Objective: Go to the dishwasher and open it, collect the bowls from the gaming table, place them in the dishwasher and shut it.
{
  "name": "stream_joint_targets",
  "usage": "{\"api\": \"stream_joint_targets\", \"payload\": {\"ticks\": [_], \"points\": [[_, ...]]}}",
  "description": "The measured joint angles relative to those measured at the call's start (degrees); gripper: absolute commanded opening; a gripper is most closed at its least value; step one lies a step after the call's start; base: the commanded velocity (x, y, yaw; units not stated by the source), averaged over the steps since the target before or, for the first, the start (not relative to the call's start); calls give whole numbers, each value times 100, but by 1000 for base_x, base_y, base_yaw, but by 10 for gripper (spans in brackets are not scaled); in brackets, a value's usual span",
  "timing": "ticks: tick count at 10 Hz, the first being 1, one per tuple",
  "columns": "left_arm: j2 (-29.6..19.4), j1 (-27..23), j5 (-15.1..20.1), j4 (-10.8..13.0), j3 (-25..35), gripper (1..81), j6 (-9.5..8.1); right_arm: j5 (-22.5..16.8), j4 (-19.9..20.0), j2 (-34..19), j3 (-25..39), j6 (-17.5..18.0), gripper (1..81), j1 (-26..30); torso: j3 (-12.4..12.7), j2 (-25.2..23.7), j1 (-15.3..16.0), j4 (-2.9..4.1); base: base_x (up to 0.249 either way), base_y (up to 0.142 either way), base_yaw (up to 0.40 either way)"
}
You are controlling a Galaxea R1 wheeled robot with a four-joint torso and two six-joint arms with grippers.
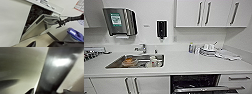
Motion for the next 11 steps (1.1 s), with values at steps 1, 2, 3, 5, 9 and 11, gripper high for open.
{"api": "stream_joint_targets", "payload": {"ticks": [1,2,3,5,9,11], "points": [[0,0,-7,0,0,811,0,-21,133,27,-28,5,811,-110,0,2,0,0,-78,0,0],[-4,16,4,2,0,811,0,1,144,90,-80,11,811,-218,0,0,-2,0,-78,0,0],[-4,11,6,9,0,811,0,-40,144,99,-83,7,811,-284,0,0,0,0,-78,0,0],[5,6,4,15,0,811,0,141,155,133,-88,11,811,-295,-2,2,2,0,-89,0,0],[168,204,-2,67,-78,811,1,635,188,291,-232,13,811,-385,-2,2,2,0,-97,0,0],[132,234,-27,88,-78,811,0,627,188,463,-479,0,811,-518,-2,2,2,0,-98,0,0]]}}
